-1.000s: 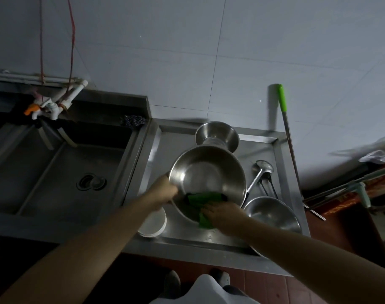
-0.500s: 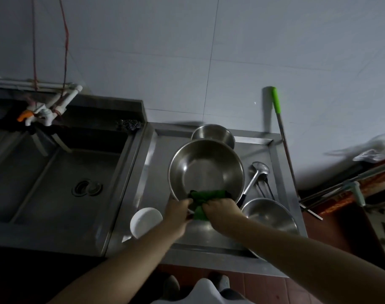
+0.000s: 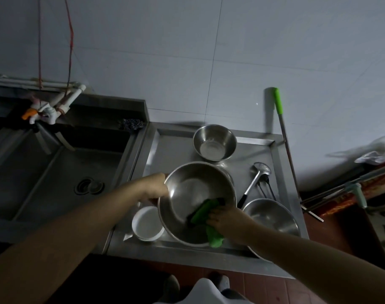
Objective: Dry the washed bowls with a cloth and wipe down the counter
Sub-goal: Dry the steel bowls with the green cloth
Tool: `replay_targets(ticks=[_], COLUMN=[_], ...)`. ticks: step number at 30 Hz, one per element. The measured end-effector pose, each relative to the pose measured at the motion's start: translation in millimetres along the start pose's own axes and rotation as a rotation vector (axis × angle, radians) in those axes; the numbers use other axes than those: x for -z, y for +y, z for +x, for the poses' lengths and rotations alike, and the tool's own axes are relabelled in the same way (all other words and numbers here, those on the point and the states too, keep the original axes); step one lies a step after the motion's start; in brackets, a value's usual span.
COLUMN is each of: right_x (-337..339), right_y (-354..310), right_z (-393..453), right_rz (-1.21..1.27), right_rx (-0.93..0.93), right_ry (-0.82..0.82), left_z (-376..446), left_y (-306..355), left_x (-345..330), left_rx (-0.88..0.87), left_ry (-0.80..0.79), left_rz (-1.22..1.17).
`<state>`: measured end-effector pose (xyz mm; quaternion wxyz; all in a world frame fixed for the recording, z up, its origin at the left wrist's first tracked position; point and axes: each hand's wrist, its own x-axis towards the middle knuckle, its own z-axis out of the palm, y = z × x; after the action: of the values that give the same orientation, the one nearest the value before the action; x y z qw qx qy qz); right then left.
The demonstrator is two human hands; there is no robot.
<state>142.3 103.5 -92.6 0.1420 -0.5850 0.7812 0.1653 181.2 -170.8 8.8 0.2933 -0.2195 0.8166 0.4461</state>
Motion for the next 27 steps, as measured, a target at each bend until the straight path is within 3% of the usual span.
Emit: replay_targets(ticks=[2,4,7,11,15,17,20,23,25,27], right_x=[3,6,21,48,57,57,48,26,11,3], right_y=[-12,-22,-21,-25,-26,-24,-27,-15,-3,-4], right_z=[7,16,17,26,29,28,23,12,5,4], right_rz=[-0.009,-0.091,-0.008,0.186,0.242,0.264,0.293,0.084,-0.08,-0.126], right_rx=[-0.006,-0.043,-0.181,-0.355,-0.358,-0.313,-0.224,-0.126,-0.115,-0.069], right_ry=[-0.071,-0.061,-0.034,0.034,-0.005,-0.025,-0.012,0.061,0.07,0.046], left_z=[8,16,17,15,25,27,23,15,11,11], left_y=[-2,-2,-8,-16,-12,-12,-11,-13,-11,-3], left_x=[12,17,-5,-81,-101,-93,-75,-42,-14,5], left_rx=[0.012,-0.012,-0.06,0.004,0.041,0.057,0.017,-0.08,-0.125,-0.06], left_ry=[-0.023,0.058,0.266,0.211,0.33,0.311,0.246,0.23,0.129,0.021], left_rz=[0.081,0.037,-0.395,-0.916,-1.189,-1.11,-0.778,-0.44,-0.082,0.137])
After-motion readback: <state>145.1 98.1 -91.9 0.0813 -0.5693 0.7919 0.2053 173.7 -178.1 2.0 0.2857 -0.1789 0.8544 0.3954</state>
